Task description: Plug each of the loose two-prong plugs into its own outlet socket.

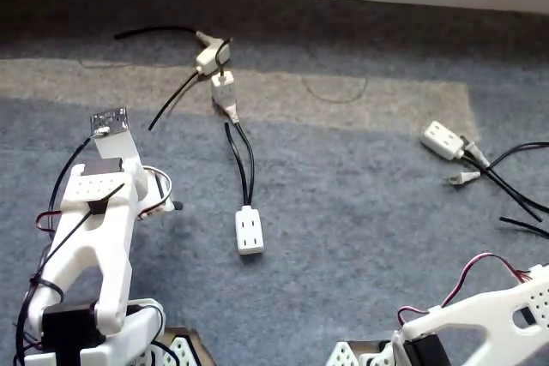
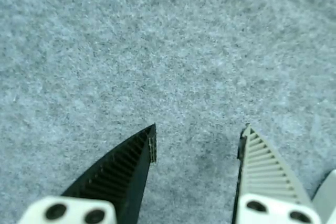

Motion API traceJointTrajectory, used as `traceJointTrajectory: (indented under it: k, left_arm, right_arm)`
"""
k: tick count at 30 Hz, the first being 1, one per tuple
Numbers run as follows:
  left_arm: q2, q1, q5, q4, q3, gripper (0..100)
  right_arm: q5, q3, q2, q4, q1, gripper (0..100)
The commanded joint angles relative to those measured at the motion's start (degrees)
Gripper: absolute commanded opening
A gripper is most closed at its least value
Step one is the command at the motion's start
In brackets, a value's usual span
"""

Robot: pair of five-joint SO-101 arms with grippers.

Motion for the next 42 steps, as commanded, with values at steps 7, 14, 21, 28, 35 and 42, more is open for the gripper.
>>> traceJointTrajectory:
  k: [7, 14, 21, 28, 35, 42]
  left_arm:
    - [-0.5, 0.8, 0.3, -0.5, -0.2, 26]
    - [-0.4, 0.8, 0.3, -0.5, -0.2, 26]
    - [-0.4, 0.8, 0.3, -0.5, -0.2, 26]
    - [-0.3, 0.8, 0.3, -0.5, -0.2, 26]
    - [-0.3, 0.8, 0.3, -0.5, -0.2, 26]
    - [-0.4, 0.8, 0.3, -0.5, -0.2, 26]
  right_arm:
    - [0.5, -6.9, -6.5, 1.4, 0.0, 15.2]
    - [0.4, -5.9, -3.6, -7.6, -0.3, 22.5]
    - [0.5, -5.6, 0.4, -11.6, -2.8, 22.5]
    - [0.8, -5.6, 4.5, -10.4, -3.5, 21.7]
    - [1.0, -7.9, 1.5, -1.5, -2.5, 0.3]
    - [0.5, -8.2, -15.8, 7.6, -7.8, 1.9]
